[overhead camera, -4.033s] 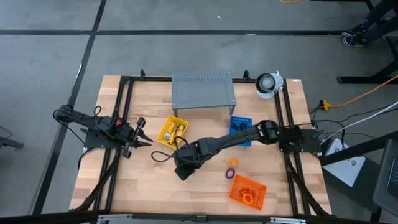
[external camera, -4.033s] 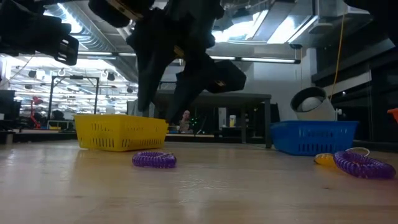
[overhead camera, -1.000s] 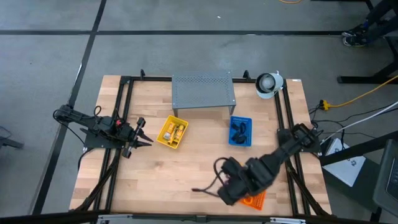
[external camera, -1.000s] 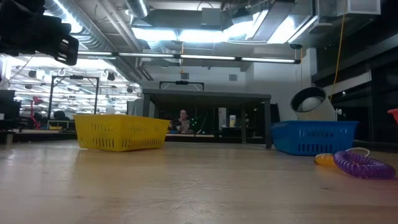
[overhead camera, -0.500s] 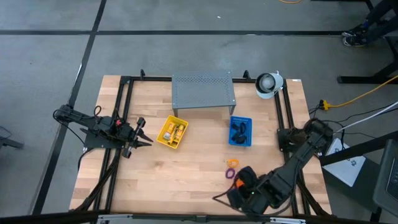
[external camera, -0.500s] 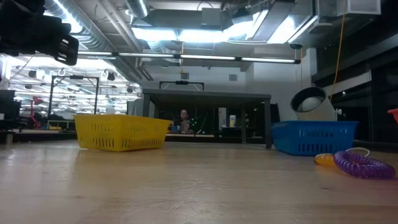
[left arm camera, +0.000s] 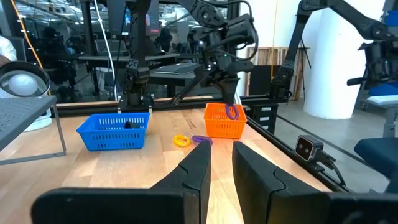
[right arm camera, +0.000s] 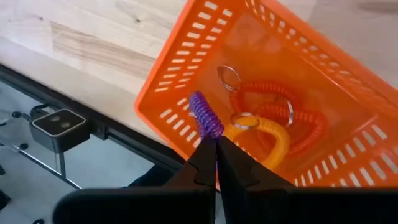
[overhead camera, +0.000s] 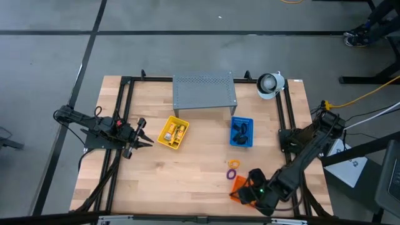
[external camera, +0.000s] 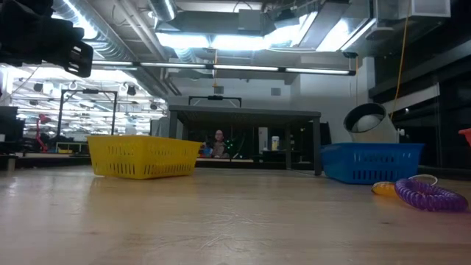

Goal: Pick & Place Office Desk Supplies
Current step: Put the purple spring keychain into the orange bin

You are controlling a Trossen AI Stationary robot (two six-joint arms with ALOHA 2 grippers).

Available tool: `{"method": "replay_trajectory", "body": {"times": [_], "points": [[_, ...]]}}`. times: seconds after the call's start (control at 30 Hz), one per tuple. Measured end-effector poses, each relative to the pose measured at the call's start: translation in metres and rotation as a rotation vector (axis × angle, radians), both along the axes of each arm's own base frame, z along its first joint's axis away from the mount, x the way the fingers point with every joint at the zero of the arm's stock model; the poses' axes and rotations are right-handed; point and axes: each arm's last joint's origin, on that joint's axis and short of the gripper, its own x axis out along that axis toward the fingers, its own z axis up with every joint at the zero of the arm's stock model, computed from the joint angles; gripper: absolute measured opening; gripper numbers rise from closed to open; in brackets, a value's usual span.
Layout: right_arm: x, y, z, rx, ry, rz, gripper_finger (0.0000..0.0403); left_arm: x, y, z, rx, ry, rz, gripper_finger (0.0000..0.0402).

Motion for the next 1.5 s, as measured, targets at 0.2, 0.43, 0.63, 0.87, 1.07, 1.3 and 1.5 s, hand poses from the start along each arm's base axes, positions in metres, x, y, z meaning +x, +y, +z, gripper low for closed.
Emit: {"method": "replay_trajectory", "body": {"times": [0.2,0.43,0.63,0.87,1.07,1.3,1.5], "points": [[-0.003,-0.003,-0.007,-0.024,0.013,0.004,0.0,0.0,0.0,0.0,0.0,-0.001,0.0,0.0062],[-0.008,-0.011,-0.02,-0.068,0.047,0.011,0.0011,0.0,0.0,0.0,0.0,0.0,0.0,0.0065],[-0.008,-0.01,-0.02,0.006,0.131,0.06,0.0116,0.0,0.0,0.0,0.0,0.0,0.0,0.0063],[-0.007,-0.012,-0.004,0.005,0.047,0.053,0.022,0.0,0.0,0.0,0.0,-0.001,0.0,0.0068],[-0.016,-0.039,0.031,-0.097,-0.065,-0.019,0.0221,0.0,0.0,0.0,0.0,0.0,0.0,0.0066],[-0.006,-0.076,0.046,-0.201,-0.08,-0.079,0.0194,0.0,0.0,0.0,0.0,0.0,0.0,0.0067],[0.02,-0.097,0.034,-0.2,0.044,0.031,0.0161,0.0,0.0,0.0,0.0,0.0,0.0,0.0063]]}}
